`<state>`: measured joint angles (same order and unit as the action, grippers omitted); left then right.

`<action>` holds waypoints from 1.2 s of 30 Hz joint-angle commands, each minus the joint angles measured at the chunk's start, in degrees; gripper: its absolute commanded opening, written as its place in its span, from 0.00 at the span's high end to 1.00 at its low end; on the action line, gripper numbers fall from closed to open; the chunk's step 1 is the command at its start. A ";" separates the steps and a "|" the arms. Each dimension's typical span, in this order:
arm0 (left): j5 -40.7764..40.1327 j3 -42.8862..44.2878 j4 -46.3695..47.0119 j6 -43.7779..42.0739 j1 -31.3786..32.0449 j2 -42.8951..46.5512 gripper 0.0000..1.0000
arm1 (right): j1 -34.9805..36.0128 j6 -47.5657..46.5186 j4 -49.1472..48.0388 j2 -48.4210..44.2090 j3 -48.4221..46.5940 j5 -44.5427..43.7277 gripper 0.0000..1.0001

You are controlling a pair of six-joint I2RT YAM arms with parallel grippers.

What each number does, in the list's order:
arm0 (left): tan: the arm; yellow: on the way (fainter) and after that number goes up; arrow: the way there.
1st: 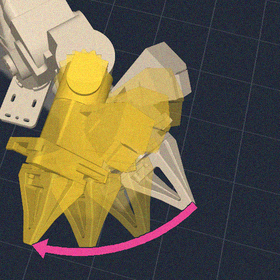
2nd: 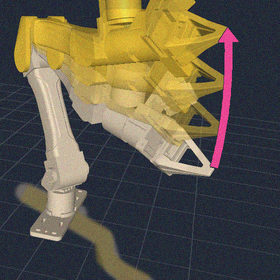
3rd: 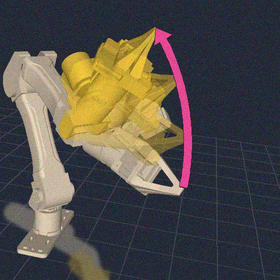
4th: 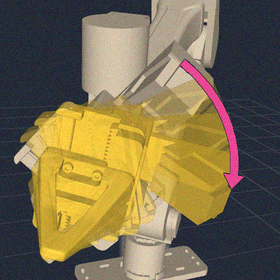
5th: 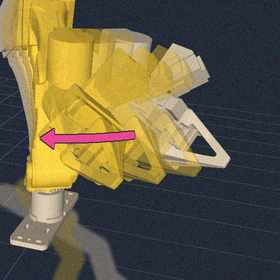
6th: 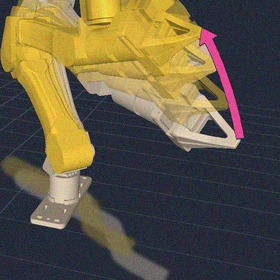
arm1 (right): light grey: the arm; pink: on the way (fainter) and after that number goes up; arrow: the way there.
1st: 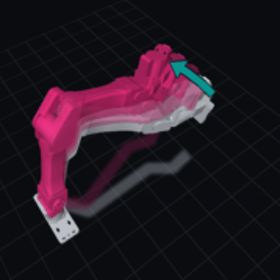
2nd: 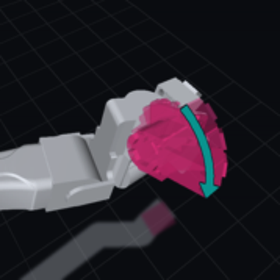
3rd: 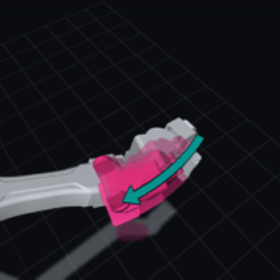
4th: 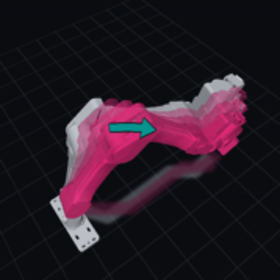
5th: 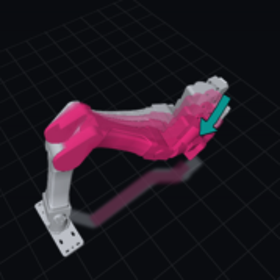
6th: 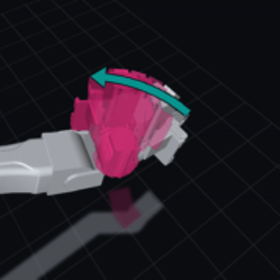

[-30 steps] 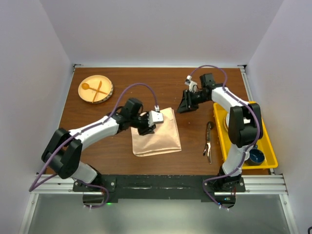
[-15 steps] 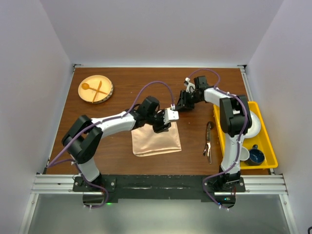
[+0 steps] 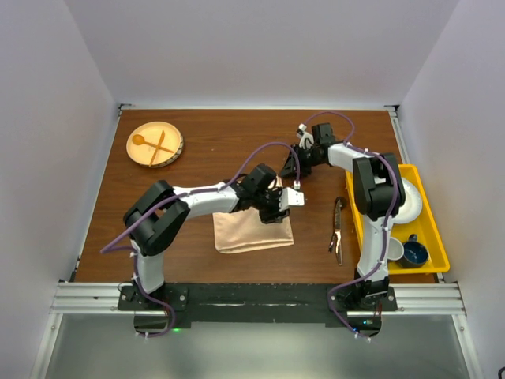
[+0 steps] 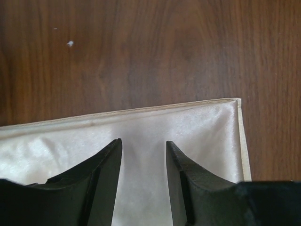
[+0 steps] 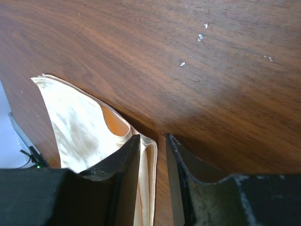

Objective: Fold the napkin into a case and place the utensils inside
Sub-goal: Smooth out the lower triangle-folded napkin at the center of the board.

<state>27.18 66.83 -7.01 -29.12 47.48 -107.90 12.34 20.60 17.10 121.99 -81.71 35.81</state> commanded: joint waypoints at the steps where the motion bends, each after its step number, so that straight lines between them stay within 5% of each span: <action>1: -0.20 3.57 -0.99 -1.55 1.47 -2.31 0.55 | 0.32 -0.38 -0.23 1.23 0.24 -0.83 0.73; 9: 1.29 4.71 -4.06 -4.18 3.14 -5.13 0.66 | 0.58 -1.18 0.56 2.19 -0.03 -1.89 1.00; 26: 0.95 2.08 -5.39 -7.79 4.55 -2.76 0.82 | 0.85 -2.31 3.02 1.14 -1.52 -1.02 1.00; 28: 1.03 1.29 -4.86 -7.44 4.28 -2.41 0.79 | 0.58 -3.63 5.65 -0.35 -2.83 0.48 0.86; 32: 1.83 0.06 -3.02 -7.09 4.11 -1.09 0.77 | -0.82 -4.25 8.03 -3.34 -3.01 0.57 0.72; 36: 2.00 0.23 -2.75 -7.61 3.93 -1.53 0.77 | -1.70 -4.34 11.45 -3.60 -3.01 1.72 0.71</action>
<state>28.34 67.66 -10.33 -35.66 51.77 -110.96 11.86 17.82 23.40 121.89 -82.94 36.67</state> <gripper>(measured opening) 0.226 0.289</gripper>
